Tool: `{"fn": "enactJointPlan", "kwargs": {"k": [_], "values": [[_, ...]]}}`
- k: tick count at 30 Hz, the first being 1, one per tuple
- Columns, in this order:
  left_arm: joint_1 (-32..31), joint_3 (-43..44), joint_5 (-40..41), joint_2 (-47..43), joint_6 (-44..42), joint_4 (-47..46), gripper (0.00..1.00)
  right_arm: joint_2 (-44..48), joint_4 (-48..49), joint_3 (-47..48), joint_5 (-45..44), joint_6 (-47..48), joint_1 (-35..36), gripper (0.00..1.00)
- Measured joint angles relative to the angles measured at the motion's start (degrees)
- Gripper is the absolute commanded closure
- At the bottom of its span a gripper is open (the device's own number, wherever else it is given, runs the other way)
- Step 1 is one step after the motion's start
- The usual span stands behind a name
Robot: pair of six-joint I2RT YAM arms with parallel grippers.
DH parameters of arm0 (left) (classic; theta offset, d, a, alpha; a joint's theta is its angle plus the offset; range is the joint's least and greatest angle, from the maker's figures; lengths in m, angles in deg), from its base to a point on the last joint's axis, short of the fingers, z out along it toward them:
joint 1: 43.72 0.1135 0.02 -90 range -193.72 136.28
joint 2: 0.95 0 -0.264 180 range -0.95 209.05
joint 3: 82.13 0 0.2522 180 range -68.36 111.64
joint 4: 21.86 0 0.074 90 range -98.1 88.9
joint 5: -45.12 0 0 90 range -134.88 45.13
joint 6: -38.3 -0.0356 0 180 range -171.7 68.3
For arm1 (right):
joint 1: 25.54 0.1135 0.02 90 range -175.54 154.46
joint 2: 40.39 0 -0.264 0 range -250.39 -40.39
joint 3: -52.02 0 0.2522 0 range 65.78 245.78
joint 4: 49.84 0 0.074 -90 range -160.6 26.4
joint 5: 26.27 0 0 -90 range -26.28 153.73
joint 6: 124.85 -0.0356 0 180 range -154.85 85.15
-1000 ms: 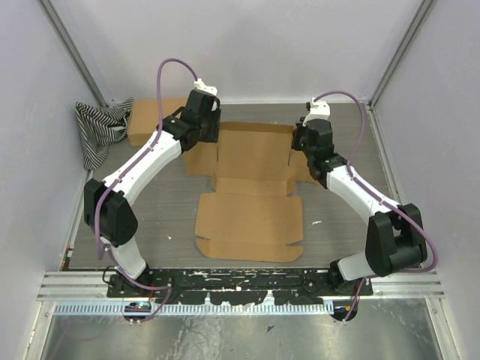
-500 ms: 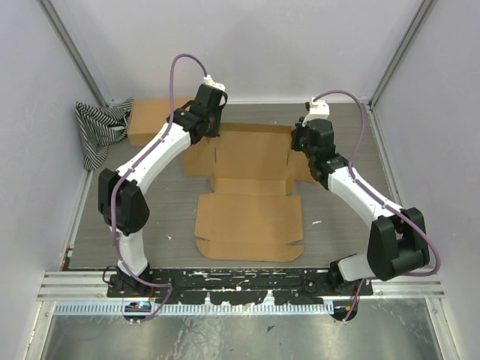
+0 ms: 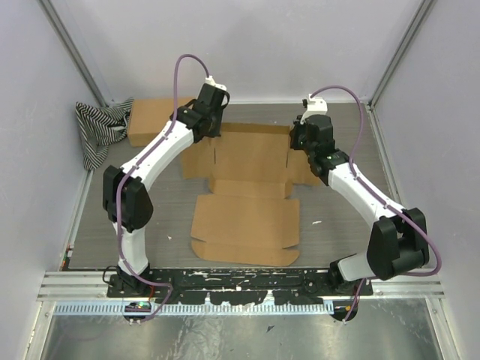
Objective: Fold the paper box
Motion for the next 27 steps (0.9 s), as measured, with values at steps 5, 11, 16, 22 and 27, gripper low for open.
{"fn": "enactJointPlan", "kwargs": {"k": [5, 11, 16, 22, 27], "values": [[0.33, -3.91, 0.61, -0.92, 0.42, -2.82, 1.0, -1.57, -3.69, 4.2, 0.15, 0.02, 0.0, 0.55], [1.68, -14.47, 2.29, -4.61, 1.09, -9.99, 1.0, -1.84, -7.23, 9.7, 2.23, 0.15, -1.2, 0.49], [2.12, -23.37, 3.96, -10.34, 1.49, -21.29, 1.0, -1.84, -8.22, 15.15, 6.34, -0.76, -8.2, 0.51], [2.12, -34.49, 4.33, -18.8, 0.76, -38.88, 1.0, -5.11, -6.73, 18.53, 14.23, -2.71, -23.04, 0.61], [2.12, -43.32, 3.06, -21.44, -0.11, -55.19, 1.0, -18.64, -3.93, 19.89, 31.26, -2.51, -29.86, 0.63]]}}
